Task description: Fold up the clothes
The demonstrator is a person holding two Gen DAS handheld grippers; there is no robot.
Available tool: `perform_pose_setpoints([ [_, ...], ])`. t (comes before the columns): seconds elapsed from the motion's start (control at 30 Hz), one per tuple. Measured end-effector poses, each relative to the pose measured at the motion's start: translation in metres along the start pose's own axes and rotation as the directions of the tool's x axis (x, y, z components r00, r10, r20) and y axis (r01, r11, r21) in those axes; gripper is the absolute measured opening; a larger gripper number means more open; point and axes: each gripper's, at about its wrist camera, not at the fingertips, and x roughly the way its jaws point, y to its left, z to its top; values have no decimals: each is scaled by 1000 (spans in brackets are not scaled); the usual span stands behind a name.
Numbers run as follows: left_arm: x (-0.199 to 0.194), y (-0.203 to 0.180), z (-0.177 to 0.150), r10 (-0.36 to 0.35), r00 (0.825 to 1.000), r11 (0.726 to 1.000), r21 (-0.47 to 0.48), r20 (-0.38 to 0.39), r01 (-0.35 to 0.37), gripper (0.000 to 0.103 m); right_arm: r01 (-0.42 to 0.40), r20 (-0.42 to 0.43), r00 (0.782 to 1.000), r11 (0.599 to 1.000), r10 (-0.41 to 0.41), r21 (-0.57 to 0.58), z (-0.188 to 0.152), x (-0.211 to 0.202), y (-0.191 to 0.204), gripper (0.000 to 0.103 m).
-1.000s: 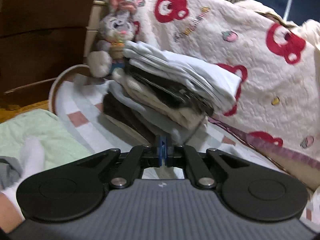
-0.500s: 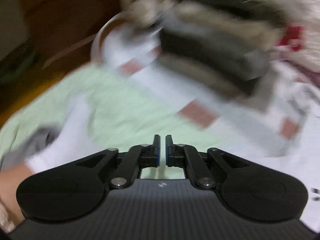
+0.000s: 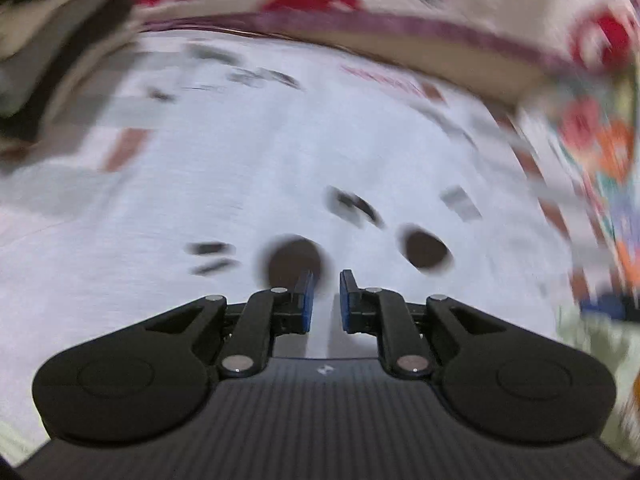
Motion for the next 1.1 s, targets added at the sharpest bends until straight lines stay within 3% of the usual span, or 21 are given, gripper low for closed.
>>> perform_pose_setpoints([
  [0.03, 2, -6, -1, -3, 1000, 1000, 18, -10, 3, 17, 44, 14, 999, 999, -45, 15, 3, 1, -9, 62],
  [0.1, 7, -17, -2, -9, 1000, 999, 54, -29, 11, 31, 158, 62, 985, 987, -159, 16, 10, 4, -26, 62],
  [0.17, 8, -32, -4, -32, 999, 993, 115, -39, 36, 31, 281, 121, 953, 960, -277, -17, 18, 6, -42, 62],
  [0.27, 5, -61, -7, -108, 993, 961, 250, -45, 116, 33, 434, 189, 890, 898, -415, -69, 33, 12, -63, 62],
  [0.37, 8, -94, -9, -205, 975, 913, 341, -88, 223, 37, 375, 158, 915, 927, -371, 4, 44, 20, -86, 63],
  [0.43, 11, -116, -13, -256, 958, 878, 385, -127, 285, 44, 372, 188, 913, 928, -363, -9, 45, 27, -82, 63],
  [0.53, 25, -143, -26, -225, 958, 850, 444, -178, 282, 54, 400, 239, 898, 912, -371, -88, 43, 39, -75, 63],
  [0.6, 36, -153, -35, -170, 966, 850, 468, -193, 243, 56, 457, 254, 880, 861, -401, -223, 39, 49, -66, 62],
  [0.63, 43, -154, -37, -144, 971, 850, 479, -189, 220, 57, 473, 264, 874, 839, -408, -269, 37, 53, -61, 40],
  [0.7, 50, -152, -41, -110, 974, 837, 511, -196, 197, 57, 501, 284, 862, 790, -419, -354, 33, 61, -51, 5],
  [0.73, 51, -150, -42, -103, 973, 831, 520, -208, 200, 58, 513, 295, 856, 762, -424, -395, 31, 64, -47, 5],
  [0.8, 51, -147, -42, -114, 963, 825, 516, -245, 229, 62, 565, 385, 821, 690, -421, -453, 33, 59, -29, 5],
  [0.87, 48, -143, -39, -155, 942, 828, 481, -299, 289, 62, 577, 463, 802, 688, -376, -440, 48, 35, -11, 5],
  [0.9, 45, -144, -39, -186, 927, 812, 481, -326, 332, 62, 571, 478, 801, 702, -361, -425, 56, 24, -6, 5],
  [0.97, 39, -148, -44, -199, 926, 772, 530, -322, 351, 60, 565, 483, 799, 721, -358, -401, 66, 11, -5, 5],
  [1.1, 42, -151, -53, -157, 946, 766, 569, -283, 297, 59, 575, 443, 799, 730, -406, -370, 76, 2, -23, 5],
])
